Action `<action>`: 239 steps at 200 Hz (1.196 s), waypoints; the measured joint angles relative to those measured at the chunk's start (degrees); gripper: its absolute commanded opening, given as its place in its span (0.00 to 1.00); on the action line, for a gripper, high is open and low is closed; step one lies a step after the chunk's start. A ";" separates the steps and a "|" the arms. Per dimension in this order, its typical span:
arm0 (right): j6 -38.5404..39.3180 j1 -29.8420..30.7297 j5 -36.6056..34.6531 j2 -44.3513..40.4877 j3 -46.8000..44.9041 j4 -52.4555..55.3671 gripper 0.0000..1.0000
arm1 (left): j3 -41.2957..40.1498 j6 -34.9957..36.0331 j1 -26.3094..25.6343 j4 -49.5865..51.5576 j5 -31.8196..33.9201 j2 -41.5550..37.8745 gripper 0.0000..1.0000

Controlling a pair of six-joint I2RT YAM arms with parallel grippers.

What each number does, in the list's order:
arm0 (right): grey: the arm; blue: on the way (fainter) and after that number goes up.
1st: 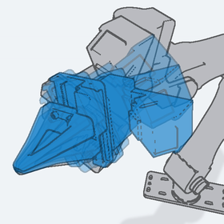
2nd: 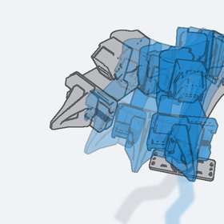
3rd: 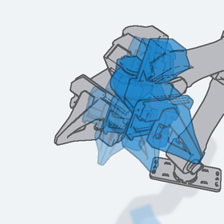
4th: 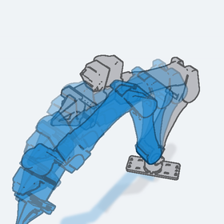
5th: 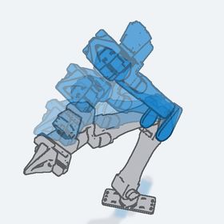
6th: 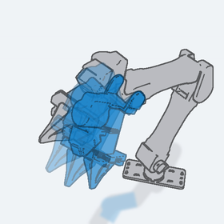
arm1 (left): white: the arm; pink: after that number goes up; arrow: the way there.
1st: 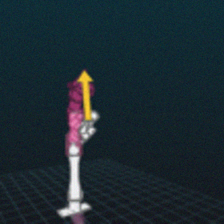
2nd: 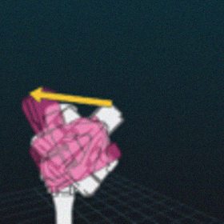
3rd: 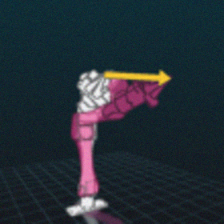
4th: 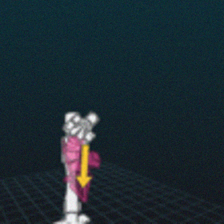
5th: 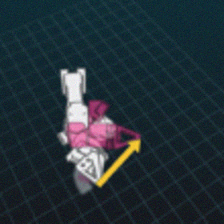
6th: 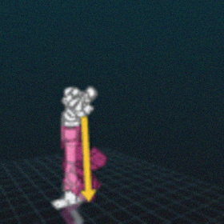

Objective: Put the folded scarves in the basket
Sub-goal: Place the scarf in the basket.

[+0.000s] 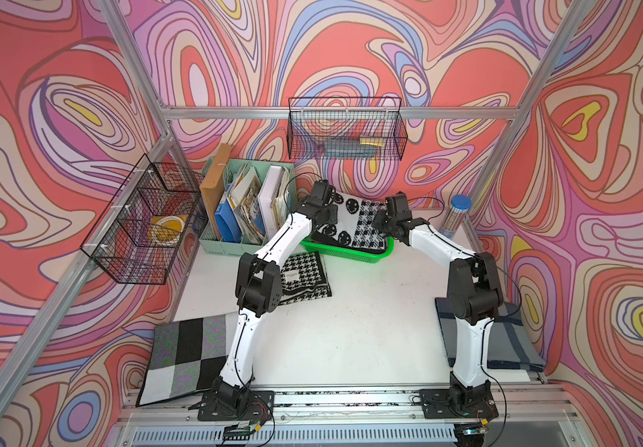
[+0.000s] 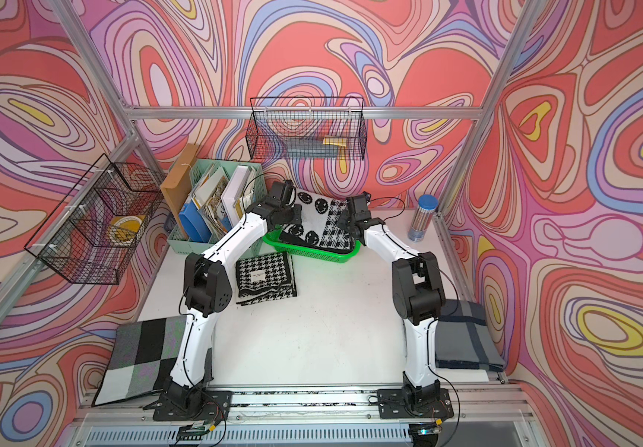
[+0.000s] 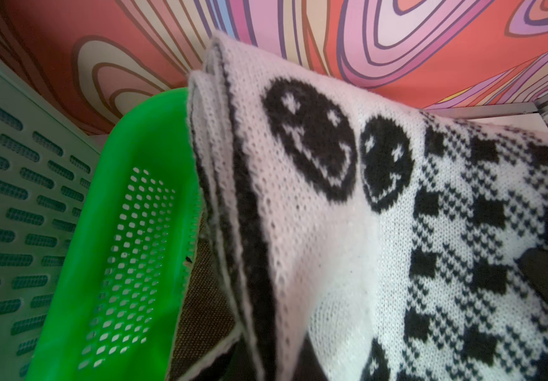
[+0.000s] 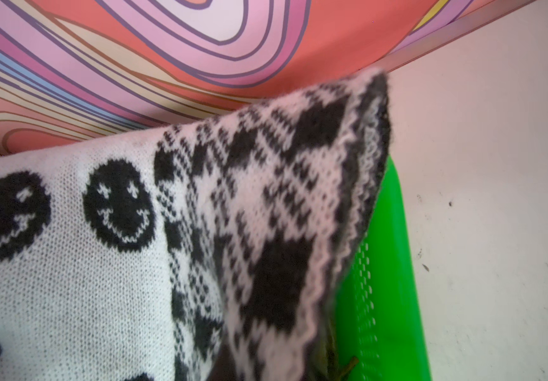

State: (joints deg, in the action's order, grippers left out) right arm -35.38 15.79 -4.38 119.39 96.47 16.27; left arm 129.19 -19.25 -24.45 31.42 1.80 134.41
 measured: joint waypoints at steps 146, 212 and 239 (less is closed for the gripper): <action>2.91 -0.50 3.76 2.36 1.07 1.64 0.52 | 2.34 -0.26 0.85 3.34 -1.46 1.20 0.91; 2.69 -0.50 3.50 -15.80 -6.64 2.05 0.53 | -6.05 -1.22 -2.95 4.20 -2.67 -17.25 0.90; 1.88 -0.50 3.41 -25.88 -14.27 3.02 0.68 | -15.63 -3.82 -4.98 3.61 -3.32 -27.50 0.88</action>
State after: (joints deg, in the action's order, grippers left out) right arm -33.50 15.29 -0.97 93.51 82.19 19.29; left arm 113.56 -23.07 -29.43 35.03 -1.52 106.91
